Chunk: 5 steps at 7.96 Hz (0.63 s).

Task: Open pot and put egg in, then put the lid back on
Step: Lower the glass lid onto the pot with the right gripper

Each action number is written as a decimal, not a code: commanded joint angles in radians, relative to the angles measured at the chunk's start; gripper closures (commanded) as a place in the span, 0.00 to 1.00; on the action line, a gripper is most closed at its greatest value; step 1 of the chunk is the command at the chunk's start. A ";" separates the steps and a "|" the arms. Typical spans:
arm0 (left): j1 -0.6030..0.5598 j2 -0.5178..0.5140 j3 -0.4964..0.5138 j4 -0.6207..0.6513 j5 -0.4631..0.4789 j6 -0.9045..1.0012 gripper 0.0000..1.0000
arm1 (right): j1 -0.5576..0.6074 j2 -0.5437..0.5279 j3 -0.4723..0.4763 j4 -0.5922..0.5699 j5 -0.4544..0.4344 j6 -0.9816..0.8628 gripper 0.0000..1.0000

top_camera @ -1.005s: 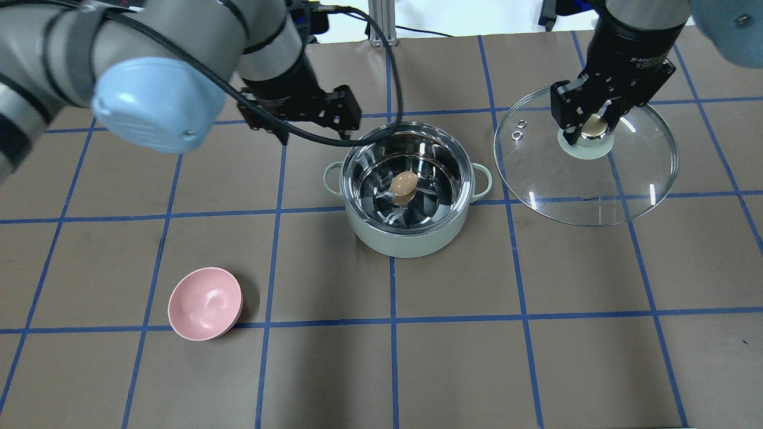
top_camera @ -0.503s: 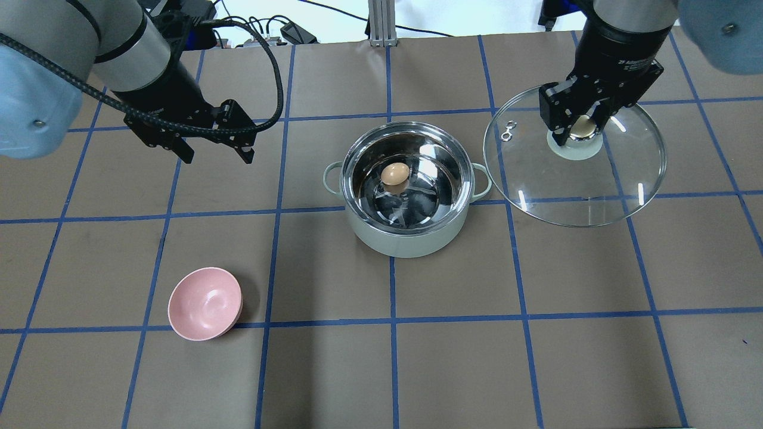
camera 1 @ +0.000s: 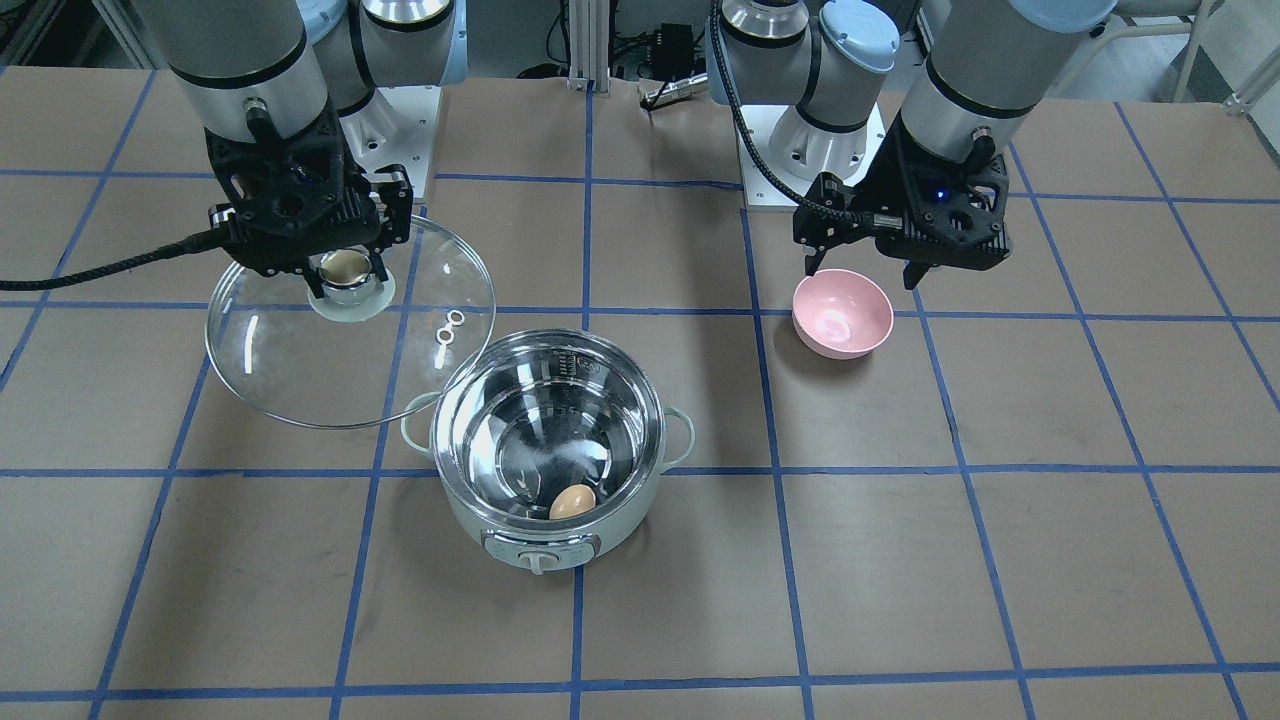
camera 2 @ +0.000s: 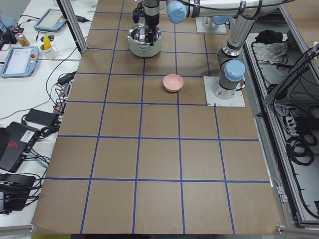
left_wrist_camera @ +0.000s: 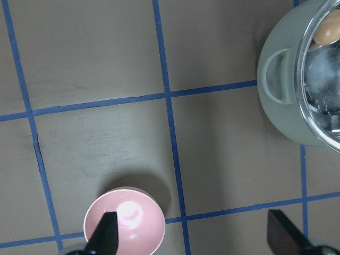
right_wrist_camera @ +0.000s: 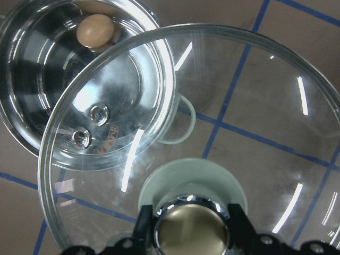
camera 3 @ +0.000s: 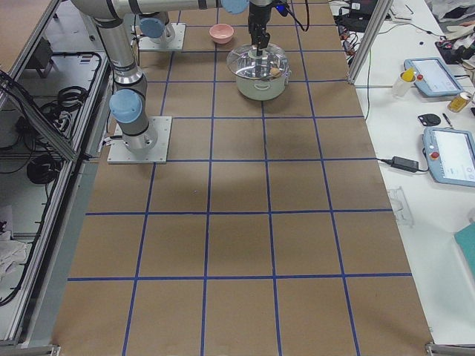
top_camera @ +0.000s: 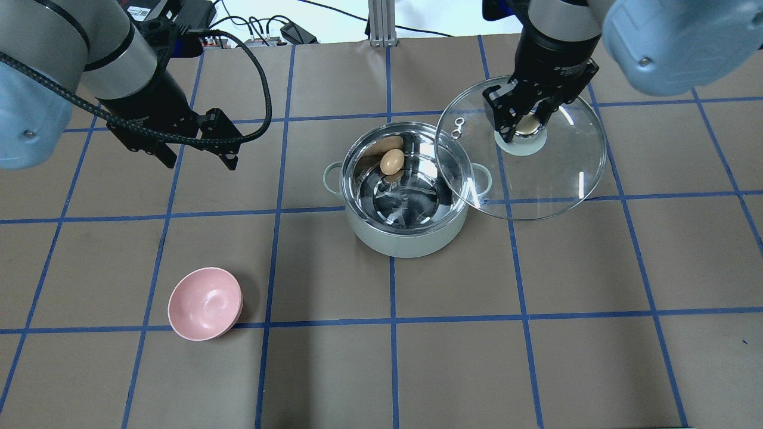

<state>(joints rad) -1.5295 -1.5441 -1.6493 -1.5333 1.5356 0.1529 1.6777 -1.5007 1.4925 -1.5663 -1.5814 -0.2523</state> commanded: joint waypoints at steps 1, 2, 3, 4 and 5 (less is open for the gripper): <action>-0.001 0.001 -0.001 0.001 0.015 -0.001 0.00 | 0.089 0.052 0.000 -0.058 0.020 0.002 1.00; -0.001 -0.001 -0.001 0.001 0.015 0.001 0.00 | 0.112 0.088 -0.003 -0.063 0.015 0.002 1.00; -0.001 0.001 -0.001 0.001 0.015 0.001 0.00 | 0.132 0.118 -0.014 -0.070 0.017 0.002 1.00; -0.001 -0.001 -0.001 0.001 0.015 0.001 0.00 | 0.149 0.134 -0.014 -0.080 0.012 0.002 1.00; -0.001 -0.001 -0.001 0.001 0.015 0.001 0.00 | 0.157 0.155 -0.017 -0.092 0.012 0.001 1.00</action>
<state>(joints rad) -1.5309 -1.5440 -1.6505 -1.5325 1.5508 0.1533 1.8103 -1.3847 1.4813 -1.6388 -1.5669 -0.2501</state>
